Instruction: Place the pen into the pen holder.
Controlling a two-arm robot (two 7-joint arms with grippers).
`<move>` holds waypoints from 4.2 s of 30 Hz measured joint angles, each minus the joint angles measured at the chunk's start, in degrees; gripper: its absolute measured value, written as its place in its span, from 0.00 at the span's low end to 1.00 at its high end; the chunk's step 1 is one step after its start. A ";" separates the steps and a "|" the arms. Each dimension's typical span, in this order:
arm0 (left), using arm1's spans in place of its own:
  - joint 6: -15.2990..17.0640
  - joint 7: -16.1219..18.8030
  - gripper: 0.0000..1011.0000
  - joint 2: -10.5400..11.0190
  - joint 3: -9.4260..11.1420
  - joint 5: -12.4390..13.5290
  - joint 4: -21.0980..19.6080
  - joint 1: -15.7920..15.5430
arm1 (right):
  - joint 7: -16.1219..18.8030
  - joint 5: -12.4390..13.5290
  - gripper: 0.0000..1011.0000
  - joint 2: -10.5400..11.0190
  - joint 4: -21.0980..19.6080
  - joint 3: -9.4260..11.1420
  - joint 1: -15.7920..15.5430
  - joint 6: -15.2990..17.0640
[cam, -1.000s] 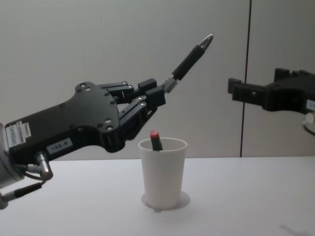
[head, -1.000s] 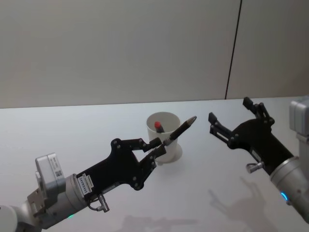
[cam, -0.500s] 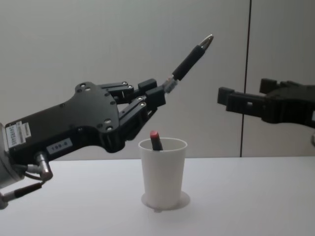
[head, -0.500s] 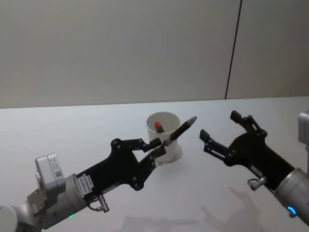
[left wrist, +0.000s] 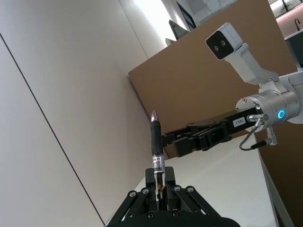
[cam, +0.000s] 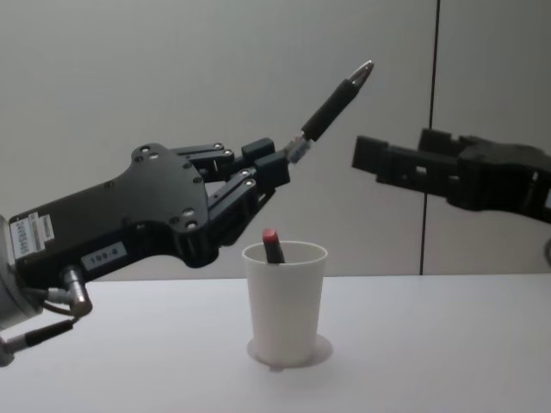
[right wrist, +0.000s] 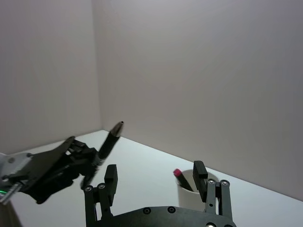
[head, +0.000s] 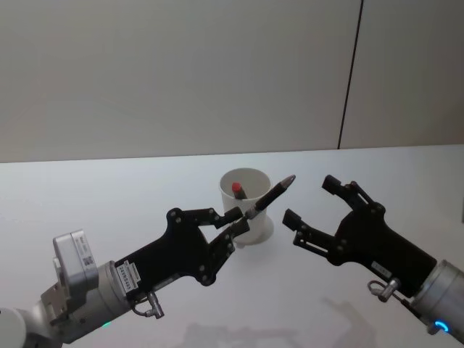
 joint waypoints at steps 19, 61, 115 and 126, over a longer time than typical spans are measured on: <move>0.01 0.00 0.12 0.00 0.00 0.00 0.00 0.00 | 7.89 9.23 0.99 -2.08 4.38 -0.97 2.92 -0.84; 0.01 0.01 0.13 0.00 0.00 0.00 0.00 0.00 | 14.82 17.73 0.42 -7.38 14.04 -4.49 9.08 3.25; 0.02 0.02 0.57 0.00 -0.01 0.00 -0.01 0.00 | 13.83 17.73 0.13 -5.91 11.90 -6.75 8.34 2.90; 0.01 0.02 0.91 0.00 0.00 0.00 -0.01 0.00 | 13.60 17.99 0.13 -5.59 11.71 -6.96 8.29 2.43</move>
